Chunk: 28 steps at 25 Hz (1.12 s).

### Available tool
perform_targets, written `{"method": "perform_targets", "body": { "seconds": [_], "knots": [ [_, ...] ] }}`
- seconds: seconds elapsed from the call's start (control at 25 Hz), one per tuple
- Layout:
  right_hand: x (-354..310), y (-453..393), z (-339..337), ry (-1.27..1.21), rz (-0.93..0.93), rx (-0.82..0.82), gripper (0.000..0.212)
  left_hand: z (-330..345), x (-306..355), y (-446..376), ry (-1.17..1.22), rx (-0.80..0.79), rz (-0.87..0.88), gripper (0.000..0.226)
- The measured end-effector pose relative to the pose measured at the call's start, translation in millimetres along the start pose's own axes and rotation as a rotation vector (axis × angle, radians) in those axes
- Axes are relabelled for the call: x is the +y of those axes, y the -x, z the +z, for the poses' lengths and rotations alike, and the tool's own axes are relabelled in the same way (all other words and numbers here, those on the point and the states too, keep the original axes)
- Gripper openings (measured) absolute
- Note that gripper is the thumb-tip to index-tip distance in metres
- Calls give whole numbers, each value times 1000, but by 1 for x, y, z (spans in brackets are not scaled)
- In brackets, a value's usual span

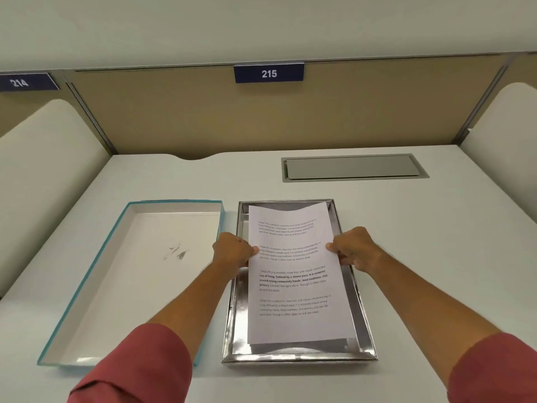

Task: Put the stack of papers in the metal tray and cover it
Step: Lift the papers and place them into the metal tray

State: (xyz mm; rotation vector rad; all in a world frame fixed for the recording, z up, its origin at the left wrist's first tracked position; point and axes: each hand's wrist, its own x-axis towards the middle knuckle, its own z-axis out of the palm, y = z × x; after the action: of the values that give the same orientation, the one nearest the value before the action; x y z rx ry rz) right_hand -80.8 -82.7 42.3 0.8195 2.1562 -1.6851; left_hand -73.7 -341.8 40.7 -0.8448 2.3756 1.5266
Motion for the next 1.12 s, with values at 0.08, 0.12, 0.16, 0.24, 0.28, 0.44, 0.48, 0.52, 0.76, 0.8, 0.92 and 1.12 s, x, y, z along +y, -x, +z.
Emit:
{"method": "perform_targets", "body": {
  "seconds": [0.08,0.12,0.16,0.24,0.28,0.44,0.48,0.52,0.76,0.8,0.92,1.12],
  "knots": [
    [6,-5,6,42,-2,29,17,5,-3,-1,-92,0,17,24],
    [8,-6,8,64,-3,43,16,6,-3,-1,-130,-2,21,25],
    [10,-7,10,82,-2,52,16,8,-4,0,-157,-7,24,26],
    [11,-8,12,126,-4,69,17,10,-5,-2,-194,-18,28,29],
    [11,-8,13,162,-12,83,17,11,-5,-2,-213,-21,30,32],
    [10,-5,16,333,-60,119,14,15,-4,-6,-366,5,77,29],
    [10,-6,16,362,-67,119,15,17,-4,-7,-414,10,88,28],
    [10,-6,17,389,-72,123,17,18,-4,-8,-458,12,97,27],
    [13,-6,25,569,-86,146,21,30,-6,-6,-597,7,135,29],
    [14,-5,26,588,-89,144,23,30,-6,-6,-606,7,137,29],
    [13,-3,27,616,-95,136,26,29,-5,-6,-588,3,121,27],
    [17,3,24,536,-112,103,26,23,-5,-5,-413,-81,39,13]
  ]
}}
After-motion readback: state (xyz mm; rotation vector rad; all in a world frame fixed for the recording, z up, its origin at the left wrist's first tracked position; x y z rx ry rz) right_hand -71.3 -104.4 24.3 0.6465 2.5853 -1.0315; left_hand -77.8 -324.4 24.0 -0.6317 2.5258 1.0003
